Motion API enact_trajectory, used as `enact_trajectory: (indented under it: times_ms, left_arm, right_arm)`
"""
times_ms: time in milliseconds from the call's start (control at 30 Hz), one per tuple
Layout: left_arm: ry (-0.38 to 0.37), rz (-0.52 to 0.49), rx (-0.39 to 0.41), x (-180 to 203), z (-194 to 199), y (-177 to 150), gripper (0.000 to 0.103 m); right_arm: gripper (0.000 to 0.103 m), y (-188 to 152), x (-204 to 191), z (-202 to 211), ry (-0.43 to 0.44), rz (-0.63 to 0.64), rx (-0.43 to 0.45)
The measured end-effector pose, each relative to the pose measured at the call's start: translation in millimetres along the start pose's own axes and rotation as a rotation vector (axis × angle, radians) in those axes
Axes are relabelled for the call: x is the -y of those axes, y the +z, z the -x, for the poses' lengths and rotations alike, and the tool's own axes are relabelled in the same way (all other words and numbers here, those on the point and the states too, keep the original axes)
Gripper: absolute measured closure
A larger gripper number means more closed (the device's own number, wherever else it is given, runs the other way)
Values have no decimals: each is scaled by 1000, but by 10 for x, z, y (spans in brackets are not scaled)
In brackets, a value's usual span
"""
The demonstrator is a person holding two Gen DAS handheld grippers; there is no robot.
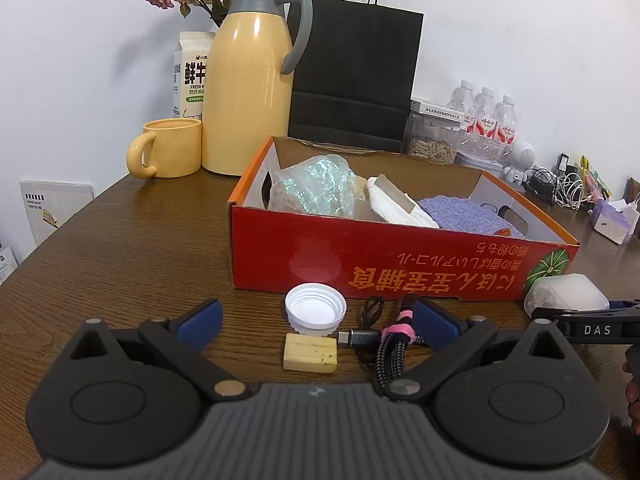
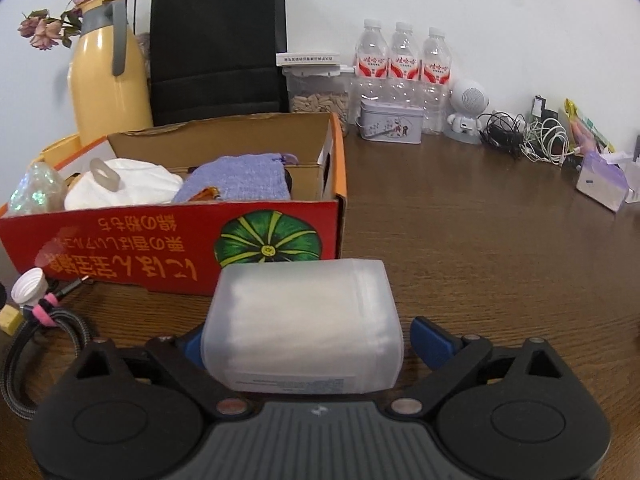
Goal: Organize objects
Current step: 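Grasp the translucent plastic container with the right tool, then lift the translucent container with the right tool toward the box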
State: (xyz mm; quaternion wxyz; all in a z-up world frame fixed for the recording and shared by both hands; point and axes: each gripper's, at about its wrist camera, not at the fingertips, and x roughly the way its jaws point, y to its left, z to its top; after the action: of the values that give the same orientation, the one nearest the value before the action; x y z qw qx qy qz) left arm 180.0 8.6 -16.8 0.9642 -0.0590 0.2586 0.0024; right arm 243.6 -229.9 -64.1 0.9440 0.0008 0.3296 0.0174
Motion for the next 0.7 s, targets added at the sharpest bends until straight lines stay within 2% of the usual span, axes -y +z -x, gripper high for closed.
enact_trajectory:
  times_ms: [33, 100, 200, 500, 700]
  left_arm:
    - [0, 0, 0, 0, 0, 0, 0]
    - [0, 1, -3, -1, -4, -2, 0]
    - [1, 1, -6, 0, -13, -4, 0]
    - [16, 0, -20, 4, -49, -14, 0]
    - [50, 21, -22, -46, -57, -21, 0]
  right_arm:
    - [9, 0, -1, -7, -2, 0, -4]
    - [18, 0, -8, -12, 0, 1, -8]
    - [21, -3, -15, 4, 8, 2, -3]
    - [21, 12, -9, 15, 26, 5, 15]
    - [21, -1, -65, 179, 27, 44, 113]
